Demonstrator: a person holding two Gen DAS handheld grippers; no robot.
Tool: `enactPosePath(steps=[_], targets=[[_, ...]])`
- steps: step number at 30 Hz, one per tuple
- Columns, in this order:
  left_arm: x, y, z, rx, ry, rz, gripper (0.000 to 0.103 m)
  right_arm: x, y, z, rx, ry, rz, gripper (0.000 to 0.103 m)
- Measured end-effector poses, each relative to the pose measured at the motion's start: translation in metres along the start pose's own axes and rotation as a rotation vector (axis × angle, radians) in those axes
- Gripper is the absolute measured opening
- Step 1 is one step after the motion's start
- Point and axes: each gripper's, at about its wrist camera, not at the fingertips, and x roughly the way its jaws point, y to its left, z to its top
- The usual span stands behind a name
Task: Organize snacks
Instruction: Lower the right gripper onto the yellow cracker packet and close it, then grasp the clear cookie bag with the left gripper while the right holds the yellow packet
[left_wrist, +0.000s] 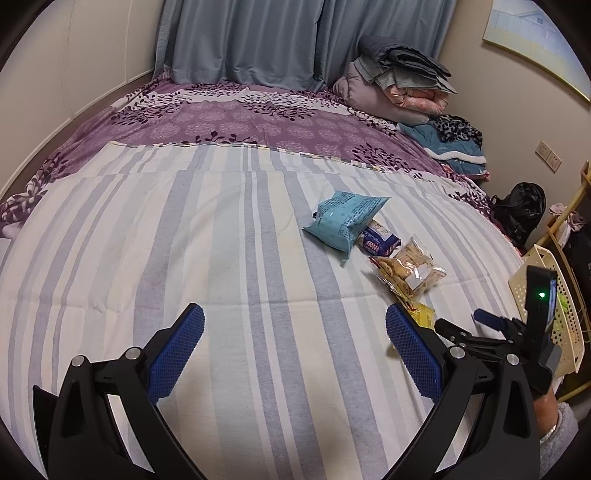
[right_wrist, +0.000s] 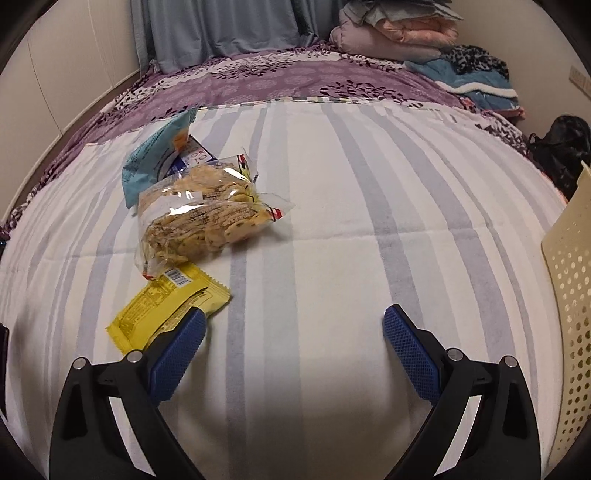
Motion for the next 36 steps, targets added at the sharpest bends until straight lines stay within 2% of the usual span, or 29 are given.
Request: enactPosePath(steps=[5,10,14,16,18,22,24,36], targets=[[0.001,0.006,0.002,-0.02,-0.004,-0.006,0.1,-0.005,0.017,-0.005,0.041,0.0,0.096,0.096],[-0.001,0.008,0.001,-0.017,-0.008,-0.012,0.1,0.003,0.042,0.002,0.044,0.014,0.141,0.096],[-0.002,0.013,0.0,-0.027,-0.008,-0.008,0.1,0.013,0.062,0.004,-0.009,0.004,0.068,0.087],[-0.002,0.016,-0.001,-0.032,-0.008,-0.004,0.1,0.012,0.066,0.004,-0.032,-0.007,0.034,0.077],[0.0,0.018,0.0,-0.035,-0.006,-0.001,0.1,0.01,0.066,0.003,-0.047,-0.012,0.017,0.072],[0.003,0.02,0.001,-0.044,-0.003,-0.001,0.1,0.004,0.058,-0.004,-0.093,-0.02,-0.001,0.053],[0.004,0.019,0.002,-0.038,-0.001,-0.003,0.1,0.0,0.053,-0.008,-0.11,-0.022,-0.002,0.049],[0.036,-0.035,0.007,0.084,0.041,-0.037,0.1,-0.023,0.016,-0.033,-0.14,-0.036,0.001,0.047]])
